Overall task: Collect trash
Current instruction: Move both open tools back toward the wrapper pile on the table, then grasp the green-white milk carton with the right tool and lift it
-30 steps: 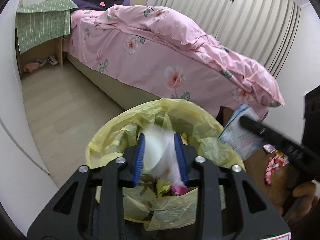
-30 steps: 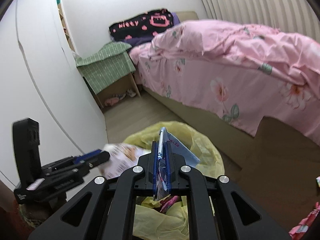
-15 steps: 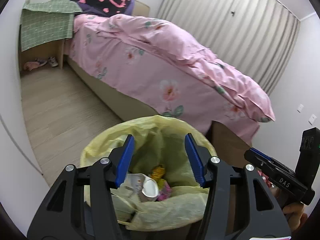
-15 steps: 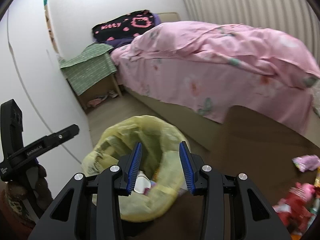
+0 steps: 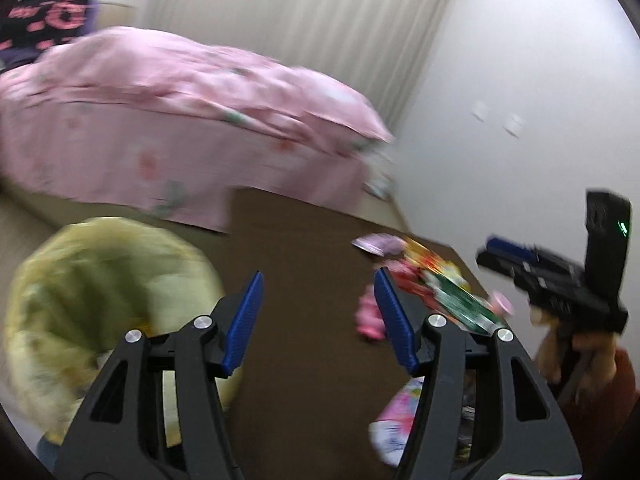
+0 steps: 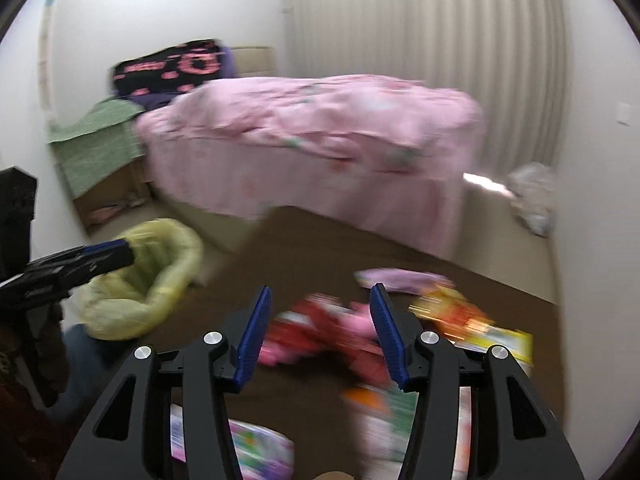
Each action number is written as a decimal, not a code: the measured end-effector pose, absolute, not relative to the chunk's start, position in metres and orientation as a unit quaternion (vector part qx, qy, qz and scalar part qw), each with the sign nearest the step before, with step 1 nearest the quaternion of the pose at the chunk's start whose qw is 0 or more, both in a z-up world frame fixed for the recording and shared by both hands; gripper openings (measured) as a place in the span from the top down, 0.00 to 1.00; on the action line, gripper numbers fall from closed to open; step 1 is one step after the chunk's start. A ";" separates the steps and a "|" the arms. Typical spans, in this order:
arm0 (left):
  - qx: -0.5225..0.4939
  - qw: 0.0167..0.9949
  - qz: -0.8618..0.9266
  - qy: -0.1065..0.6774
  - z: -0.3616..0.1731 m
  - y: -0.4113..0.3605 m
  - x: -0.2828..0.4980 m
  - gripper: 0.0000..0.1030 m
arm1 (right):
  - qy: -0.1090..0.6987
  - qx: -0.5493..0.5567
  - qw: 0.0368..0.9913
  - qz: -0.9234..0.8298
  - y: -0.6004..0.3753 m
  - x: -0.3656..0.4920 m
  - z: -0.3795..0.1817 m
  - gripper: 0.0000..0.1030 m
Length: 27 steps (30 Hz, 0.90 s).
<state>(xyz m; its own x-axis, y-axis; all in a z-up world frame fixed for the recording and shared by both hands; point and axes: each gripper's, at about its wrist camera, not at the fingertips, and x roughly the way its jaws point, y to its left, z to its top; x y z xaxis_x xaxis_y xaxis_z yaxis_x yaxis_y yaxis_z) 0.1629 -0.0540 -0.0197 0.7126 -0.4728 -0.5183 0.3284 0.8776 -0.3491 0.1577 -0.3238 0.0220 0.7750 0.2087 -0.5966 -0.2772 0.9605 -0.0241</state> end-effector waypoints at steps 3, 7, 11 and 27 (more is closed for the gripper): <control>-0.107 0.903 -0.255 0.330 -0.027 -0.089 0.170 0.47 | 0.326 -0.027 0.940 0.096 -0.368 0.153 0.013 0.53; -0.068 0.873 -0.307 0.372 -0.044 -0.134 0.171 0.47 | 0.371 0.014 0.923 0.102 -0.400 0.156 -0.013 0.53; -0.043 0.857 -0.313 0.407 -0.064 -0.153 0.164 0.47 | 0.396 0.040 0.911 0.109 -0.401 0.160 -0.039 0.53; -0.039 0.852 -0.295 0.432 -0.076 -0.122 0.142 0.47 | 0.427 0.084 0.894 0.103 -0.391 0.138 -0.061 0.78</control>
<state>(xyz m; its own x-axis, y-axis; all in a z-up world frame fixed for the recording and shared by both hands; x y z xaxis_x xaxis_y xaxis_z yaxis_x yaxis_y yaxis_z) 0.1416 -0.1220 -0.0763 0.4535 -0.5362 -0.7119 0.4681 0.8230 -0.3218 0.1380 -0.3910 -0.0612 0.6142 0.2567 -0.7462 -0.1132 0.9645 0.2387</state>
